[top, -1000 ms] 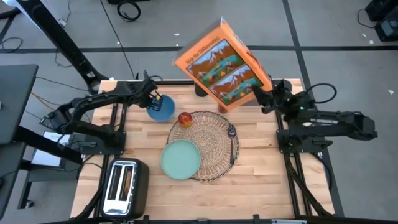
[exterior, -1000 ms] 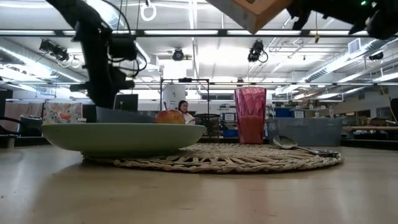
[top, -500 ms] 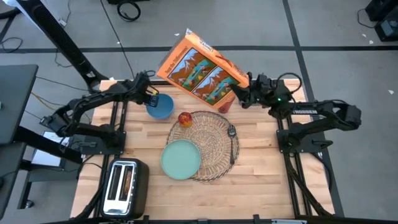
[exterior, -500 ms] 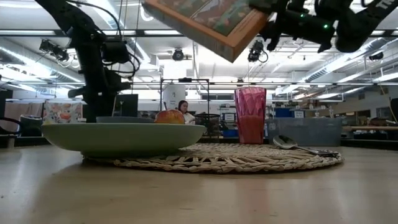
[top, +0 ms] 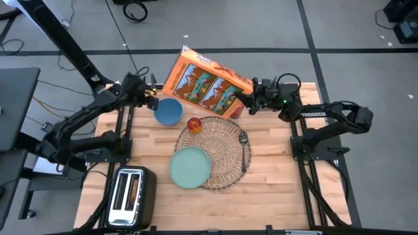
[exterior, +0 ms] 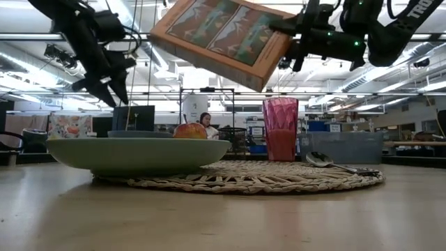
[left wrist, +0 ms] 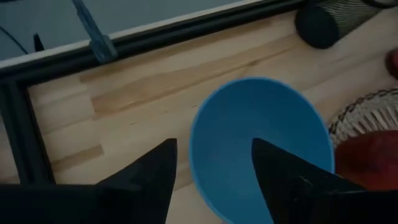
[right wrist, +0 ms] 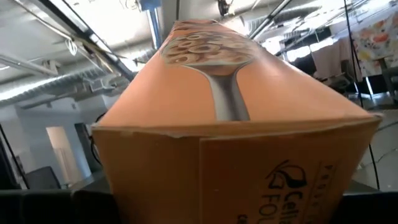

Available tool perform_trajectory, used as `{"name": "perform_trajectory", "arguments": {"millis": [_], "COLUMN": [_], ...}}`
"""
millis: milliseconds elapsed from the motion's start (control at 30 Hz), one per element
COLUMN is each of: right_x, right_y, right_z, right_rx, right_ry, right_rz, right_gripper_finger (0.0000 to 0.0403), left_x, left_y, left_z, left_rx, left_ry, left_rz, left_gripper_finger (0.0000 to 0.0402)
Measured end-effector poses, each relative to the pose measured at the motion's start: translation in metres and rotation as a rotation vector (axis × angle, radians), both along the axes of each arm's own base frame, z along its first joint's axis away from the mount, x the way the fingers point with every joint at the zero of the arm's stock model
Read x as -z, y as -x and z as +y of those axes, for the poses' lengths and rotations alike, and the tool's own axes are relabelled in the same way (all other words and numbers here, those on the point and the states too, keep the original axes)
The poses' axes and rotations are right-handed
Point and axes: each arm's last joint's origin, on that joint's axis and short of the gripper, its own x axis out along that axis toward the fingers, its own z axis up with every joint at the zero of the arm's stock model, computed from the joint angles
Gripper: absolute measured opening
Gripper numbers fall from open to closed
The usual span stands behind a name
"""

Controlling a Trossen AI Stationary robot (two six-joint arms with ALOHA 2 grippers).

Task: Arrange a breakfast setting
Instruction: Pour the cereal from the orange cereal box into the blue bowl

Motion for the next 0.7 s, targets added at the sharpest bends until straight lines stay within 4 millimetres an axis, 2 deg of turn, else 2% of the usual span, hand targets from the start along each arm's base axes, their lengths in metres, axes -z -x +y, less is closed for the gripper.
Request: {"name": "perform_trajectory", "arguments": {"millis": [400, 700], "right_x": [0.012, 0.004], "right_y": [-0.008, -0.024], "right_z": [0.004, 0.008], "right_rx": [-0.014, -0.021], "right_ry": [-0.015, 0.007], "right_rz": [0.126, 0.248], "right_gripper_finger": [0.0247, 0.0247], "left_x": [-0.024, -0.031], "left_y": [0.016, 0.023], "left_z": [-0.023, -0.034], "left_rx": [0.031, 0.055], "left_ry": [-0.067, -0.08], "left_rz": [-0.152, -0.204], "left_gripper_finger": [0.0199, 0.0199]}}
